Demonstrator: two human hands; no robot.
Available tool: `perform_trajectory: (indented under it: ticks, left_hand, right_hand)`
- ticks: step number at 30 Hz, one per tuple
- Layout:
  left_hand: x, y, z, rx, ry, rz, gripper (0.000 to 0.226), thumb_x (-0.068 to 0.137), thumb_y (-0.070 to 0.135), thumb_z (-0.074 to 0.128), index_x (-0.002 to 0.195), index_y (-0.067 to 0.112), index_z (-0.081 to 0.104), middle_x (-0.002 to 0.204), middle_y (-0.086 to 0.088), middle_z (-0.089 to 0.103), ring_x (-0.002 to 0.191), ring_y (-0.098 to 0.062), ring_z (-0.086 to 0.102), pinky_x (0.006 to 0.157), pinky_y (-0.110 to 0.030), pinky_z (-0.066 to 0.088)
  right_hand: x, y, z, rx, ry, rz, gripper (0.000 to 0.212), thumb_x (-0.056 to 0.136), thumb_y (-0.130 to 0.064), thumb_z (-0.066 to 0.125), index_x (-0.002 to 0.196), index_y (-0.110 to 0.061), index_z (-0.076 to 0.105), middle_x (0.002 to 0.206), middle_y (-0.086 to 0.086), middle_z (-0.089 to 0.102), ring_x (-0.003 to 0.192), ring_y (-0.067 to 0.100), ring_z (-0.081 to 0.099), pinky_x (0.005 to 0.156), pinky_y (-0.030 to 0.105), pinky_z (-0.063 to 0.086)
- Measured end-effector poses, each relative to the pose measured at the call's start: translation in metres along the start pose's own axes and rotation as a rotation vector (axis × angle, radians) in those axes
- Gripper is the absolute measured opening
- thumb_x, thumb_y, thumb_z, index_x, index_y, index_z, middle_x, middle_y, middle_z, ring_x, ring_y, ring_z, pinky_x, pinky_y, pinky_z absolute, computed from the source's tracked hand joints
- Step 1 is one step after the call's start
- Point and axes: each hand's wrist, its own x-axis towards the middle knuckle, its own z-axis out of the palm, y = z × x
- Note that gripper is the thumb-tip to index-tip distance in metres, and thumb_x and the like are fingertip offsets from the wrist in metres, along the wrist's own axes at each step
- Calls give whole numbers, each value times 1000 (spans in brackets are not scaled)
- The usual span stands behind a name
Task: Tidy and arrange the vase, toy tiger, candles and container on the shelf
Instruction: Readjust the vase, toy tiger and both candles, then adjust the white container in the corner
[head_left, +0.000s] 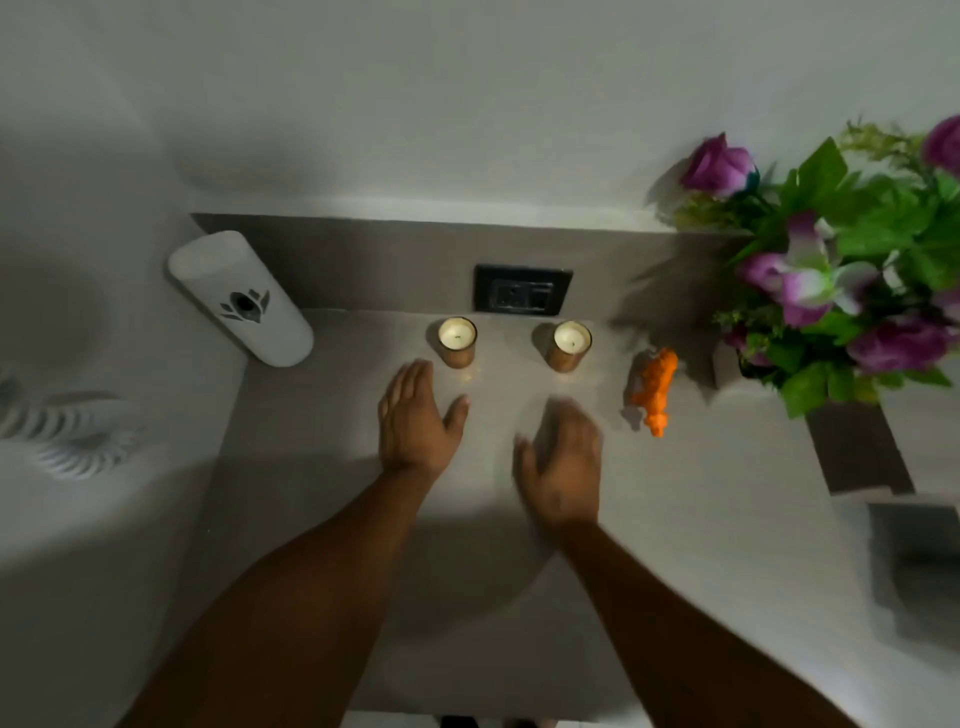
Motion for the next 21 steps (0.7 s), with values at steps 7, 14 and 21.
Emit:
perform_trajectory:
  ticks: [7,14,21]
  left_hand:
    - [-25,-49,-31,282,-55,-130,93,93,73,29,160,9,15,169,-15,16,156,-33,8,127,-52,8]
    - [-2,-69,-67,81,107,-365,111,88,63,60,158,-2,4,168,-23,8,156,-37,9,127,-46,7]
    - [54,-67,-99,-319,365,-524,104,83,29,80,156,-3,13,160,-24,23,146,-40,32,120,-48,33]
  right_hand:
    - [-77,-6,17,-447,-342,-343,77,95,-69,22,154,-20,30,163,9,21,152,29,11,122,48,3]
    - [-74,-11,15,-482,-349,-356,83,90,-71,23,147,-15,45,157,13,36,147,33,27,119,54,16]
    - [-73,-15,17,-434,-248,-347,92,87,-74,13,136,-10,58,148,18,48,138,38,43,112,59,29]
